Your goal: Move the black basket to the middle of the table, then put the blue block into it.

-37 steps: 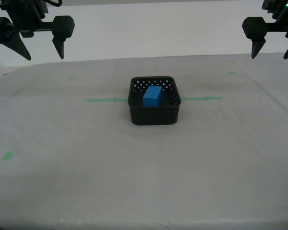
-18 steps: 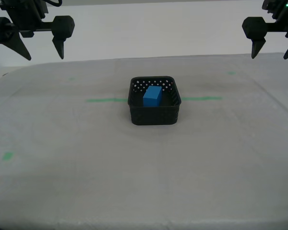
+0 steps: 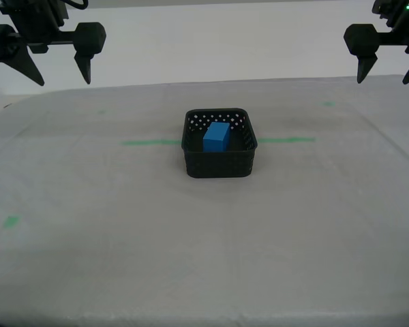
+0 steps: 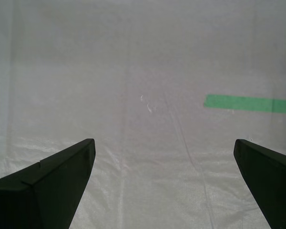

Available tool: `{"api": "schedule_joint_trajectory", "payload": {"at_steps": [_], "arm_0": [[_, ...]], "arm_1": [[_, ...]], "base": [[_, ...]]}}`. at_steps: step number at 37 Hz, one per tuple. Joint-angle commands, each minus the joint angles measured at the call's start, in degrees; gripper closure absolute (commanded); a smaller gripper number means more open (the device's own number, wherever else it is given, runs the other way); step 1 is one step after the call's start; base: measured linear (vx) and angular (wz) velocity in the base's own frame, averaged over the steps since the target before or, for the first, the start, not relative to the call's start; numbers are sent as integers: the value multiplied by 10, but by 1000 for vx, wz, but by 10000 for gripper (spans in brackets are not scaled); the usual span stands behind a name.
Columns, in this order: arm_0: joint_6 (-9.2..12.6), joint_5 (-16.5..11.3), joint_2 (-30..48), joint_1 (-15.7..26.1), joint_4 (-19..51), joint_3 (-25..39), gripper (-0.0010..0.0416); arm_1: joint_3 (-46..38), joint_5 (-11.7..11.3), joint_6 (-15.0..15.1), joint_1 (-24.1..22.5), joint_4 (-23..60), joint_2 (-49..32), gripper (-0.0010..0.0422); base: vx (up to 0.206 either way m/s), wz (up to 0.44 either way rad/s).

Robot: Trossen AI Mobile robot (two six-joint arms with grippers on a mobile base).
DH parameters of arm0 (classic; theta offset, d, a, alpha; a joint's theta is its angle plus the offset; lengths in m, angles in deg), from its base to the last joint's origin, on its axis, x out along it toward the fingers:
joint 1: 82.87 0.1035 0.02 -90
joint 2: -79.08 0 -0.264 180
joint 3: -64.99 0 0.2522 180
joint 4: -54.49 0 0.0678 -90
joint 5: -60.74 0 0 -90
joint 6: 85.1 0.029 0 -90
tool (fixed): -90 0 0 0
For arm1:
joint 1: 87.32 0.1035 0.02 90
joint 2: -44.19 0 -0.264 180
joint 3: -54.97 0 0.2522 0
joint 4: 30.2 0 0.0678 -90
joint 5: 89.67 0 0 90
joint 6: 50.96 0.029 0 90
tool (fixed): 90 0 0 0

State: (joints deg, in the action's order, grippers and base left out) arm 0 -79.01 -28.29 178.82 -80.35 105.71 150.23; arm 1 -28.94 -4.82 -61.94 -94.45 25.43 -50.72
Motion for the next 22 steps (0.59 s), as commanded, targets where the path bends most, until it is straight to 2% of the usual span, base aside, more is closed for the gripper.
{"api": "schedule_joint_trajectory", "payload": {"at_steps": [1, 22], "arm_0": [[-1, 0, 0, 0, -1, 0, 7], [-1, 0, 0, 1, -1, 0, 7]], "arm_1": [[0, -1, 0, 0, 0, 0, 12], [0, -1, 0, 0, 0, 0, 12]], "base": [[0, 0], [0, 0]]}}
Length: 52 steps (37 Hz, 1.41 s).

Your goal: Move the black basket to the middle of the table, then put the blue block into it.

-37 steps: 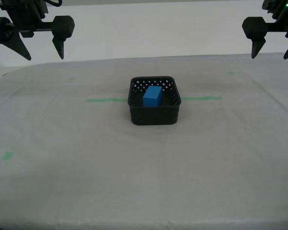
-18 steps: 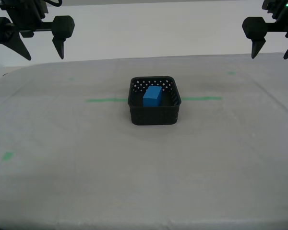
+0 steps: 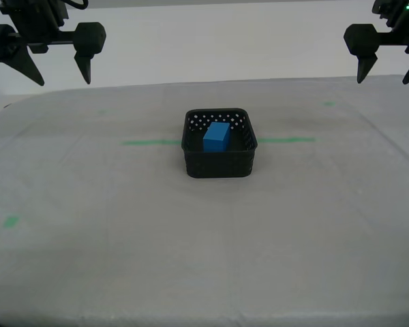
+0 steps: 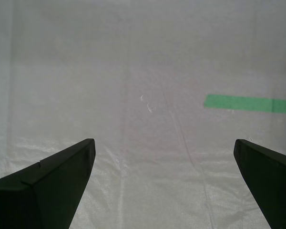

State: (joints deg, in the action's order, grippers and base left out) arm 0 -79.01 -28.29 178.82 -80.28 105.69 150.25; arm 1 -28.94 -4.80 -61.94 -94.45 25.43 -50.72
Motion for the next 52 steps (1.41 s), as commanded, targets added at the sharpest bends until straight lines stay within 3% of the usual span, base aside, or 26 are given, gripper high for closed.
{"api": "schedule_joint_trajectory", "payload": {"at_steps": [1, 52], "arm_0": [[-1, 0, 0, 0, -1, 0, 7], [-1, 0, 0, 0, -1, 0, 7]], "arm_1": [[0, -1, 0, 0, 0, 0, 12], [0, -1, 0, 0, 0, 0, 12]], "base": [[0, 0], [0, 0]]}}
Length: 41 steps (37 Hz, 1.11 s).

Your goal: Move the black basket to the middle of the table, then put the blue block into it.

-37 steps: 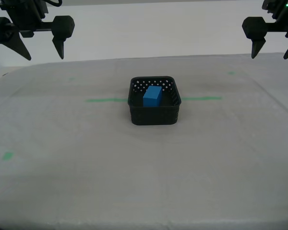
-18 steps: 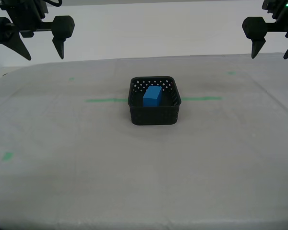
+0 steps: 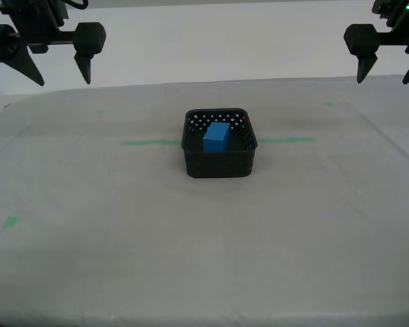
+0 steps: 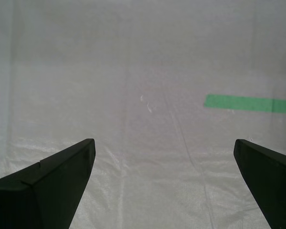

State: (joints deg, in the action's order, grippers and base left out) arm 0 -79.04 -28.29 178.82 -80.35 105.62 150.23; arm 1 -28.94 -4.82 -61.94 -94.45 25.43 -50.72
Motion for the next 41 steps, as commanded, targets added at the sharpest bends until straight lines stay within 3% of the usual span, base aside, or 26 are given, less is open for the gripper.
{"api": "schedule_joint_trajectory", "payload": {"at_steps": [1, 41], "arm_0": [[-1, 0, 0, 1, 0, 0, 7], [-1, 0, 0, 0, 0, 0, 7]], "arm_1": [[0, -1, 0, 0, 0, 0, 12], [0, -1, 0, 0, 0, 0, 12]], "base": [[0, 0], [0, 0]]}}
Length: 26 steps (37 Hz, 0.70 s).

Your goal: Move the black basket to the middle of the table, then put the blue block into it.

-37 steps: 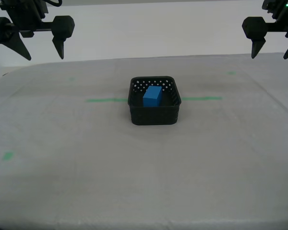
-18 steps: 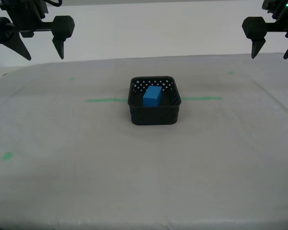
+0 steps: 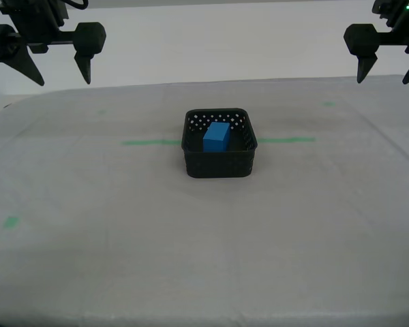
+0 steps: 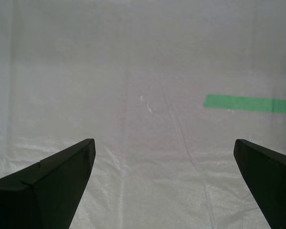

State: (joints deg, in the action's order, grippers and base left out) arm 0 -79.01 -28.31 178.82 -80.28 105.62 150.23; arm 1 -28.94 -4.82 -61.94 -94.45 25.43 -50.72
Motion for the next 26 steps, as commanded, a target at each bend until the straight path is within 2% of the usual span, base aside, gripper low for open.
{"api": "schedule_joint_trajectory", "payload": {"at_steps": [1, 26], "arm_0": [[-1, 0, 0, 0, 0, 0, 7], [-1, 0, 0, 0, 0, 0, 7]], "arm_1": [[0, -1, 0, 0, 0, 0, 12], [0, -1, 0, 0, 0, 0, 12]], "base": [[0, 0], [0, 0]]}}
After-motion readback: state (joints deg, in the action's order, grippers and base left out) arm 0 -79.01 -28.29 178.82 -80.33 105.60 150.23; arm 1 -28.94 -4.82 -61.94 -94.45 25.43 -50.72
